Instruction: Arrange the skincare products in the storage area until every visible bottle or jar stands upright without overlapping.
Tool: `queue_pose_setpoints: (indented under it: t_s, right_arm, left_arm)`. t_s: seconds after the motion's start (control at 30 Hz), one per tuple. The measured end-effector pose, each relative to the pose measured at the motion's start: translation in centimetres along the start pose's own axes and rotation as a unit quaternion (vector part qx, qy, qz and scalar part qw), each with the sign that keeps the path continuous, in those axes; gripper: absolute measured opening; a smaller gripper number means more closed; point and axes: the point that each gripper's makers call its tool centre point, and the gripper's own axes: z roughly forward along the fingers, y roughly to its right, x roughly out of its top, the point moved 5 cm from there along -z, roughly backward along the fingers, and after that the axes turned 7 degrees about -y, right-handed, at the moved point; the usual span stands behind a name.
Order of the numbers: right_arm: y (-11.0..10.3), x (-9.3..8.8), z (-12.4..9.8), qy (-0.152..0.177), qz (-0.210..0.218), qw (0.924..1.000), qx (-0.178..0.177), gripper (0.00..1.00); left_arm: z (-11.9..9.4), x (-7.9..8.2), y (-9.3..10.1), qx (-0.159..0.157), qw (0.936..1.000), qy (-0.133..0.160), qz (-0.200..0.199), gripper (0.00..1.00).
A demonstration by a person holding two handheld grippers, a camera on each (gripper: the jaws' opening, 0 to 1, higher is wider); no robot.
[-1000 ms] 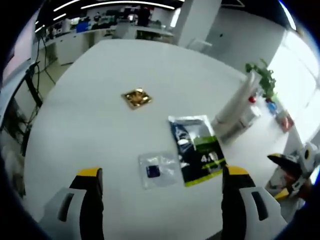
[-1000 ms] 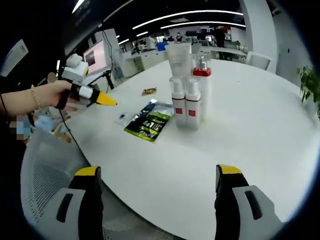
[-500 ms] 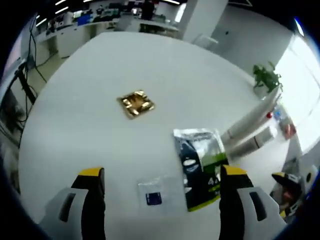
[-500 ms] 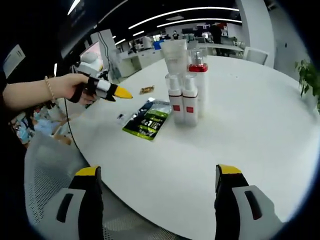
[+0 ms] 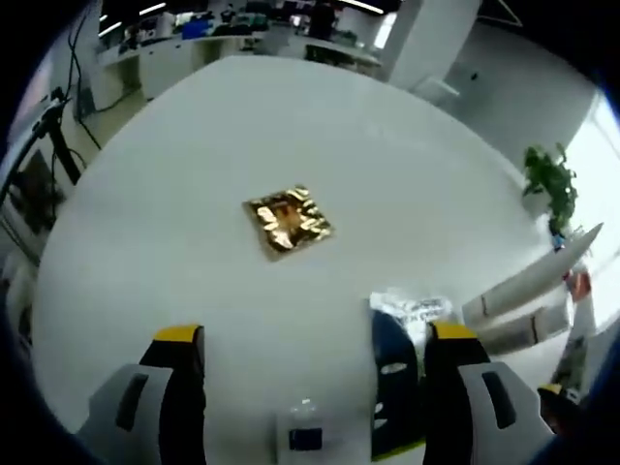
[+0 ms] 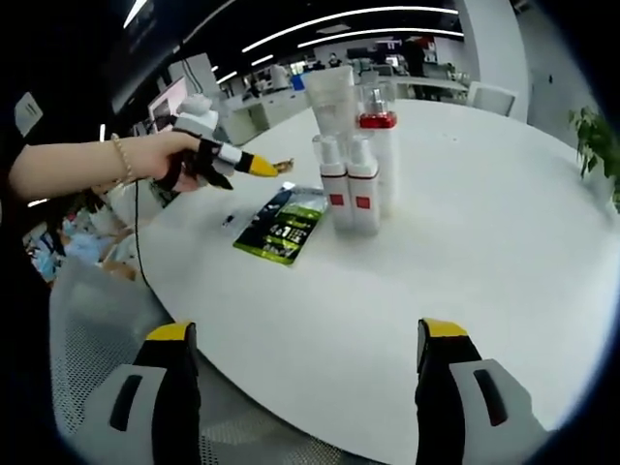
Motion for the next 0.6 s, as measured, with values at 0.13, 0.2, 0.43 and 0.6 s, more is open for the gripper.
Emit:
queue_pose_setpoints:
  t_s: [0.13, 0.2, 0.43, 0.6]
  right_arm:
    - [0.1, -0.1, 0.0, -0.003, 0.005, 1.0000, 0.000, 0.93]
    - [0.2, -0.1, 0.0, -0.003, 0.007, 1.0000, 0.000, 0.93]
    - [0.2, -0.3, 0.0, -0.005, 0.013, 0.9999, -0.003, 0.92]
    - [0.2, -0.4, 0.1, -0.009, 0.013, 0.9999, -0.002, 0.92]
  left_arm:
    - [0.4, 1.0, -0.1, 0.009, 0.9999, -0.010, 0.010, 0.86]
    - [0.6, 1.3, -0.1, 0.014, 0.9997, -0.015, 0.013, 0.86]
    - [1.9, 3.0, -0.5, 0.027, 0.9989, -0.033, 0.018, 0.87]
    - [3.1, 4.3, -1.1, 0.034, 0.9983, -0.045, 0.011, 0.86]
